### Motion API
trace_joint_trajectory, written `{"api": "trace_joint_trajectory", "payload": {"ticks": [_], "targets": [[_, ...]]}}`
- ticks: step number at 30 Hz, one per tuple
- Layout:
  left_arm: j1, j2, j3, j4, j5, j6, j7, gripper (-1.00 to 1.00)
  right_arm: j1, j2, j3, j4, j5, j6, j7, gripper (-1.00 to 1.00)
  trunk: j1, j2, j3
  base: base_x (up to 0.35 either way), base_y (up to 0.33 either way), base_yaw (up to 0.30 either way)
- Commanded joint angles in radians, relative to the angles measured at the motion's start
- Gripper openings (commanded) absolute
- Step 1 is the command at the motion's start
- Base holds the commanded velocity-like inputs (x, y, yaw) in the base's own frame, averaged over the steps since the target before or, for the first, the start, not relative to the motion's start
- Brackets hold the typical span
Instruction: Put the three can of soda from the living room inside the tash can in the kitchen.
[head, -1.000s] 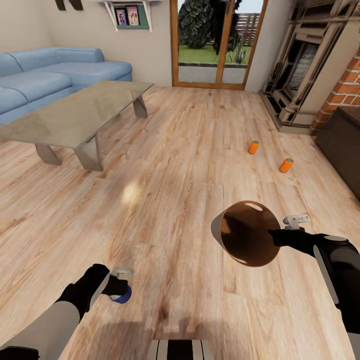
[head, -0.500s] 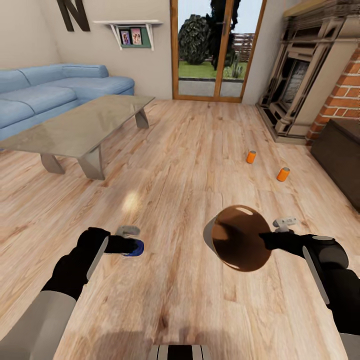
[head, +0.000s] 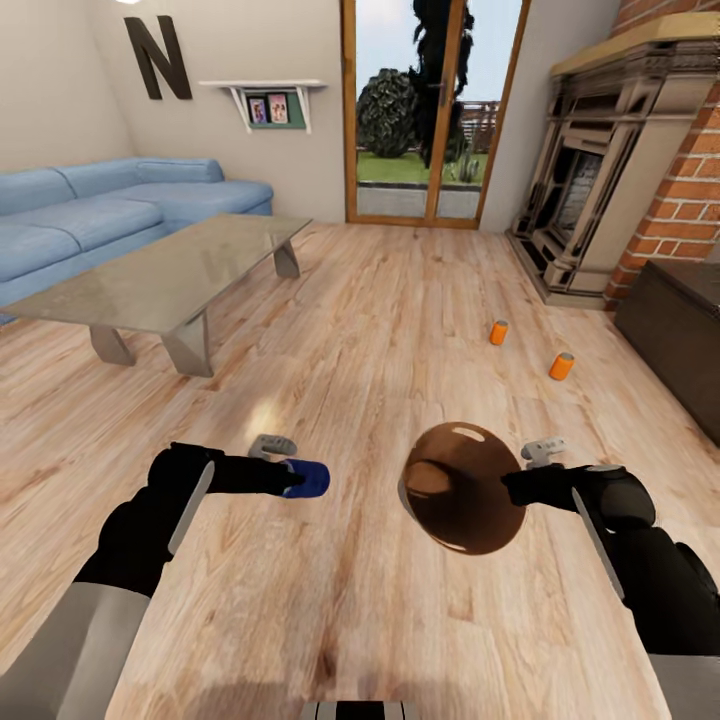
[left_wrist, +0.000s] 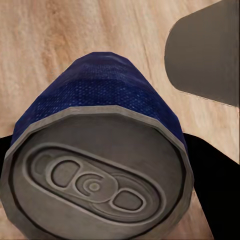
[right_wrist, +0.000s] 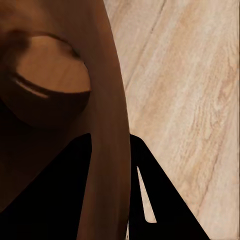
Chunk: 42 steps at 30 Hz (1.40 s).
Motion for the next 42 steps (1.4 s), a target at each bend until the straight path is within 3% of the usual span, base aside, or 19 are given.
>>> {"api": "trace_joint_trajectory", "payload": {"ticks": [1, 5, 11, 13, 15, 20, 22, 25, 30, 33, 34, 36, 39, 42], "targets": [[0.000, 0.000, 0.000, -0.002, -0.003, 0.000, -0.015, -1.00, -0.007, 0.001, 0.001, 0.009, 0.001, 0.000, 0.002, -1.00, 0.000, 0.000, 0.004, 0.000, 0.000, 0.000], [0.000, 0.001, 0.000, -0.009, -0.004, 0.000, -0.176, -1.00, -0.075, 0.005, 0.004, 0.128, 0.004, 0.000, 0.001, -1.00, -0.002, 0.001, 0.019, 0.000, 0.000, 0.000], [-0.002, 0.000, -0.002, -0.032, -0.003, 0.000, -0.303, -1.00, -0.142, 0.020, 0.020, 0.265, 0.003, 0.000, -0.037, -1.00, -0.005, 0.003, 0.043, 0.000, 0.000, 0.000], [-0.003, -0.005, -0.003, -0.066, -0.004, 0.000, -0.365, -1.00, -0.167, 0.051, 0.033, 0.320, 0.003, 0.000, -0.060, -1.00, -0.006, 0.003, 0.050, 0.000, 0.000, 0.000], [-0.004, -0.009, -0.004, -0.087, -0.004, 0.000, -0.386, -1.00, -0.175, 0.079, 0.046, 0.341, 0.002, 0.000, -0.080, -1.00, -0.007, 0.004, 0.058, 0.000, 0.000, 0.000], [-0.011, -0.014, -0.003, -0.110, -0.003, 0.000, -0.398, -1.00, -0.180, 0.119, 0.090, 0.368, 0.002, 0.000, -0.129, -1.00, -0.009, 0.005, 0.077, 0.000, 0.000, 0.000], [-0.017, -0.037, -0.003, -0.119, -0.003, 0.000, -0.401, -1.00, -0.180, 0.151, 0.106, 0.387, 0.002, 0.000, -0.142, -1.00, -0.010, 0.005, 0.085, 0.000, 0.000, 0.000], [-0.019, -0.077, -0.005, -0.120, -0.007, 0.000, -0.402, -1.00, -0.181, 0.175, 0.114, 0.399, 0.002, 0.000, -0.159, -1.00, -0.011, 0.006, 0.097, 0.000, 0.000, 0.000], [-0.020, -0.113, -0.006, -0.121, -0.009, 0.000, -0.402, -1.00, -0.181, 0.204, 0.148, 0.413, 0.002, 0.000, -0.202, -1.00, -0.013, 0.007, 0.116, 0.000, 0.000, 0.000], [-0.019, -0.137, -0.045, -0.116, -0.014, 0.000, -0.396, -1.00, -0.181, 0.225, 0.170, 0.421, 0.002, 0.000, -0.219, -1.00, -0.015, 0.008, 0.128, 0.000, 0.000, 0.000], [-0.019, -0.141, -0.071, -0.096, -0.020, 0.000, -0.386, -1.00, -0.181, 0.230, 0.174, 0.422, 0.002, 0.000, -0.223, -1.00, -0.015, 0.008, 0.132, 0.000, 0.000, 0.000], [-0.019, -0.144, -0.085, -0.059, -0.024, 0.000, -0.364, -1.00, -0.181, 0.233, 0.177, 0.422, 0.002, 0.000, -0.224, -1.00, -0.016, 0.008, 0.139, 0.000, 0.000, 0.000], [-0.019, -0.148, -0.092, -0.021, -0.024, 0.000, -0.320, -1.00, -0.182, 0.236, 0.178, 0.422, 0.003, 0.000, -0.224, -1.00, -0.017, 0.009, 0.143, 0.000, 0.000, 0.000], [-0.019, -0.164, -0.097, 0.019, -0.023, 0.000, -0.234, -1.00, -0.190, 0.250, 0.179, 0.421, 0.004, 0.000, -0.225, -1.00, -0.017, 0.009, 0.143, 0.000, 0.000, 0.000]]}}
